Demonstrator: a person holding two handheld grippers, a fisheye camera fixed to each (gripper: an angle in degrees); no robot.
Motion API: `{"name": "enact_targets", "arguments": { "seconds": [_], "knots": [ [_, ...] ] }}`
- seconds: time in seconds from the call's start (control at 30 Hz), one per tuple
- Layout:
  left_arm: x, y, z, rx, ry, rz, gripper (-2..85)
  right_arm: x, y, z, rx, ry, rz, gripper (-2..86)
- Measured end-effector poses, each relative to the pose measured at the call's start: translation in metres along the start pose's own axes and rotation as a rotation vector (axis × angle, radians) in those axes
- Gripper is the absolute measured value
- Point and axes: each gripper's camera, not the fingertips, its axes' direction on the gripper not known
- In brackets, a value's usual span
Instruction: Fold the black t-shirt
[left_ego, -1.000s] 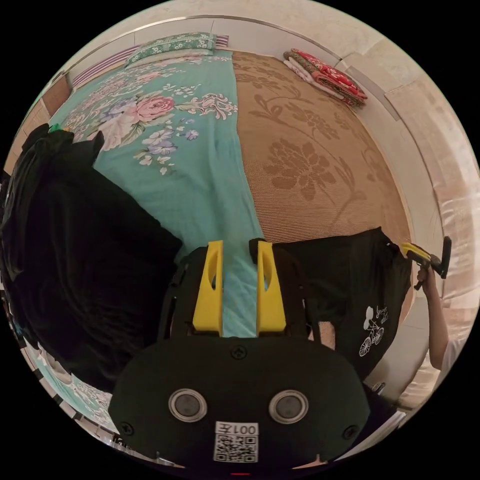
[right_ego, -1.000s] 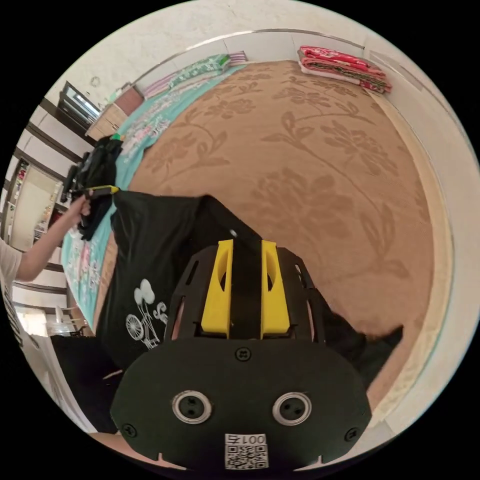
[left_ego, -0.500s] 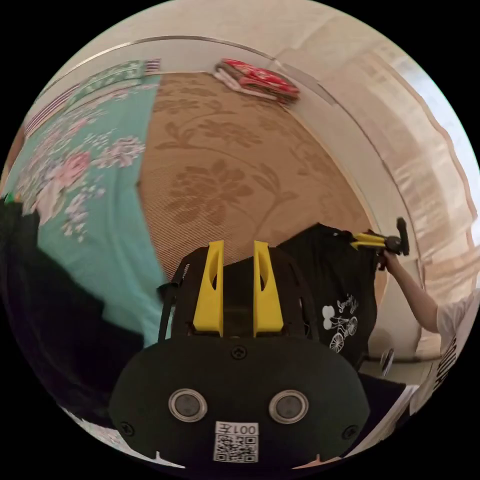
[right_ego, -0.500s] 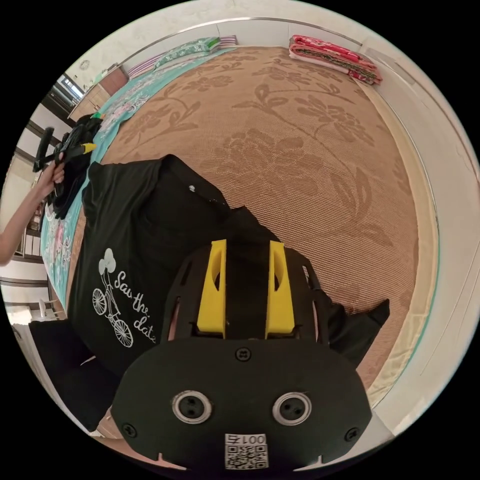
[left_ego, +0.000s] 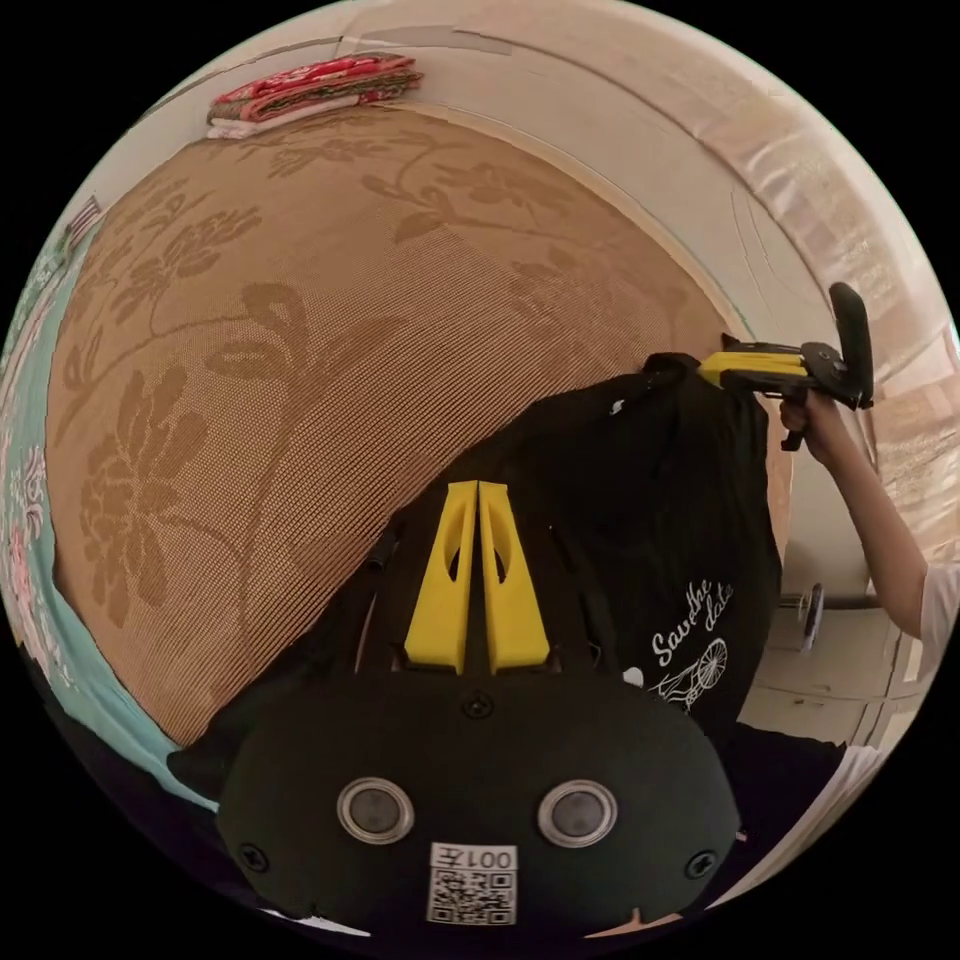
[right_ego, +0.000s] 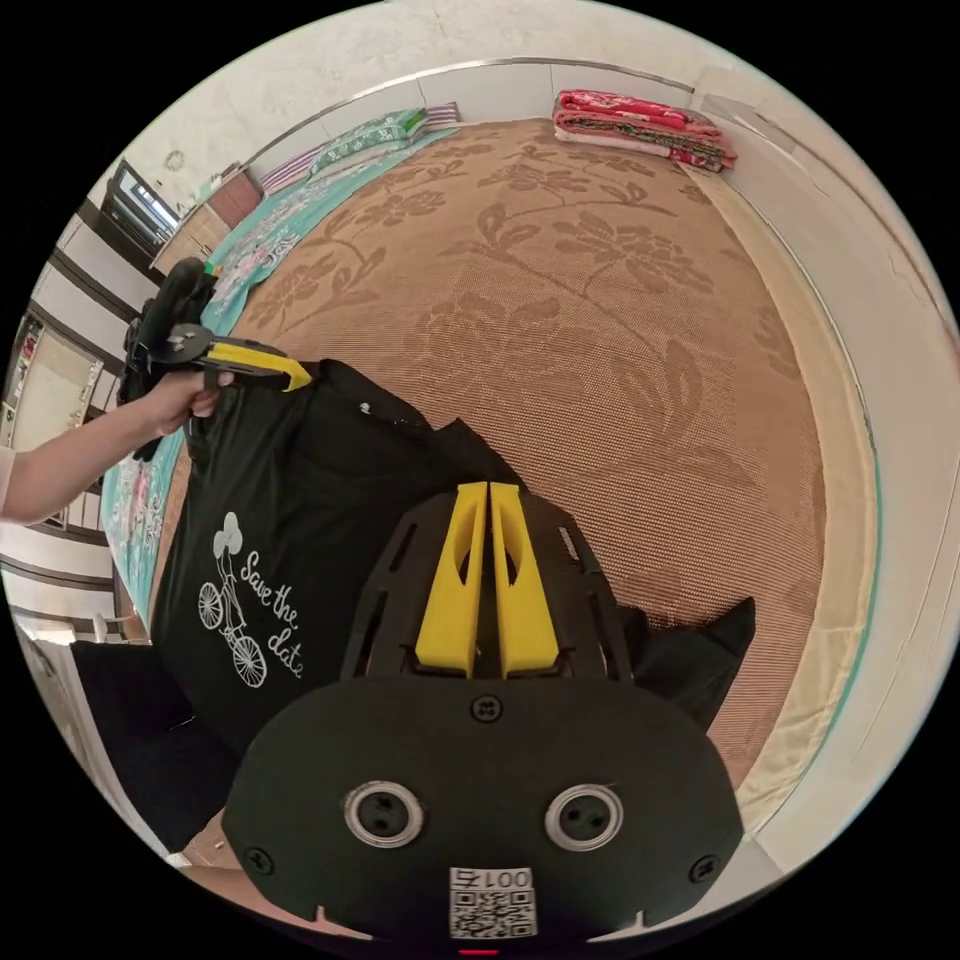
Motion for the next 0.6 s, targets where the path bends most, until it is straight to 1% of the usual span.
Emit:
{"name": "enact_targets", "arguments": {
  "seconds": [0.1,0.17,0.27,0.37,0.43,0.53,0.6],
  "knots": [
    [-0.003,-0.005,0.002,0.007,0.000,-0.010,-0.9,0.015,0.004,-0.008,0.020,-0.084,0.016,-0.3],
    [0.003,-0.012,0.003,-0.004,-0.050,0.012,-0.9,0.020,0.005,-0.013,0.031,-0.110,0.016,-0.3],
    [0.010,-0.022,-0.001,-0.004,-0.136,0.037,-0.9,0.025,0.007,-0.024,0.035,-0.086,0.014,-0.1],
    [0.010,-0.033,0.005,-0.025,-0.159,0.044,-0.9,0.030,0.005,-0.026,0.046,-0.070,0.008,0.2],
    [0.008,-0.037,0.007,-0.022,-0.156,0.032,-1.0,0.030,0.002,-0.024,0.042,-0.020,0.003,0.2],
    [0.004,-0.043,0.010,-0.013,-0.155,0.015,-1.0,0.031,-0.007,-0.013,0.048,-0.047,0.022,0.2],
    [0.000,-0.045,0.013,-0.010,-0.143,0.001,-1.0,0.031,-0.014,0.004,-0.006,0.011,0.045,0.4]
  ]
}}
